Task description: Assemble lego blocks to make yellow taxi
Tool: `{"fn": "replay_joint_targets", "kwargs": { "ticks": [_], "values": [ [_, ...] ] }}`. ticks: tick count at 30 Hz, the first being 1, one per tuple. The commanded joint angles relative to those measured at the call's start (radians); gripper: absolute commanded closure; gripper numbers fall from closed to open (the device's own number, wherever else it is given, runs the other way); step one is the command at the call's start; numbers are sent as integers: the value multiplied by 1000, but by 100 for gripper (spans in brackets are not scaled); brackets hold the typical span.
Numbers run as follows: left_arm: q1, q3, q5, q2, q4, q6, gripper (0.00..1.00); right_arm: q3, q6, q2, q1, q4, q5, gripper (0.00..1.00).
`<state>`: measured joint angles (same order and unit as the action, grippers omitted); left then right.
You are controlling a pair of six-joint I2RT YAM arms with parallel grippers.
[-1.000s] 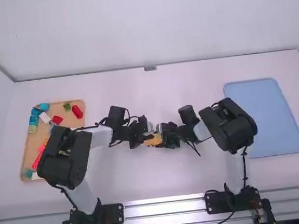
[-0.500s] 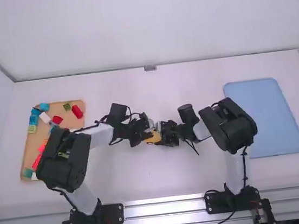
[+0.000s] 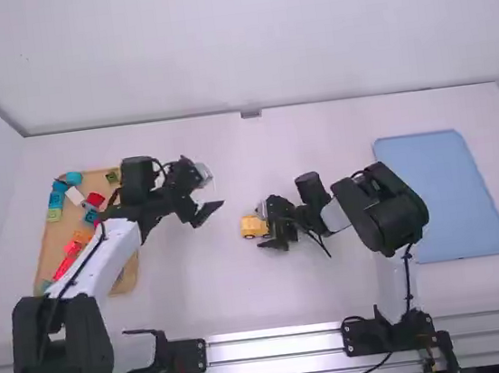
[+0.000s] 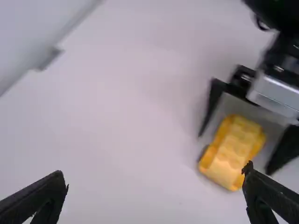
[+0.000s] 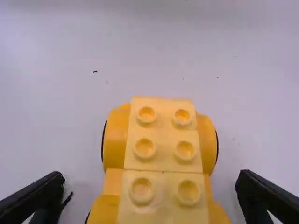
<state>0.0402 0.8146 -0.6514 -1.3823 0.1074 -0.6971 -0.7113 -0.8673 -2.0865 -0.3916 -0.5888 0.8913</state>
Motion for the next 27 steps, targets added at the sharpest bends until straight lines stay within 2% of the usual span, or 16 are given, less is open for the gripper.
{"fn": "replay_joint_targets", "kwargs": {
  "ticks": [1,2,5,9,14,19,23,27],
  "values": [
    [-66,11,113,76,6,240,1,5,73,40,14,26,-7,2],
    [-95,11,192,109,9,344,1,5,85,91,33,84,-7,2],
    [-120,11,272,156,10,501,1,4,77,214,73,228,-34,2],
    [-111,11,305,202,5,630,1,4,85,410,131,365,-91,2],
    [-111,11,283,208,-13,628,1,0,85,552,140,358,-71,2],
    [-118,17,225,208,-58,688,1,-99,226,586,71,367,-143,1],
    [-118,58,406,224,10,863,1,-200,266,586,8,390,-166,1],
    [-119,119,624,241,157,984,1,-303,266,578,-61,443,-206,1]
  ]
}}
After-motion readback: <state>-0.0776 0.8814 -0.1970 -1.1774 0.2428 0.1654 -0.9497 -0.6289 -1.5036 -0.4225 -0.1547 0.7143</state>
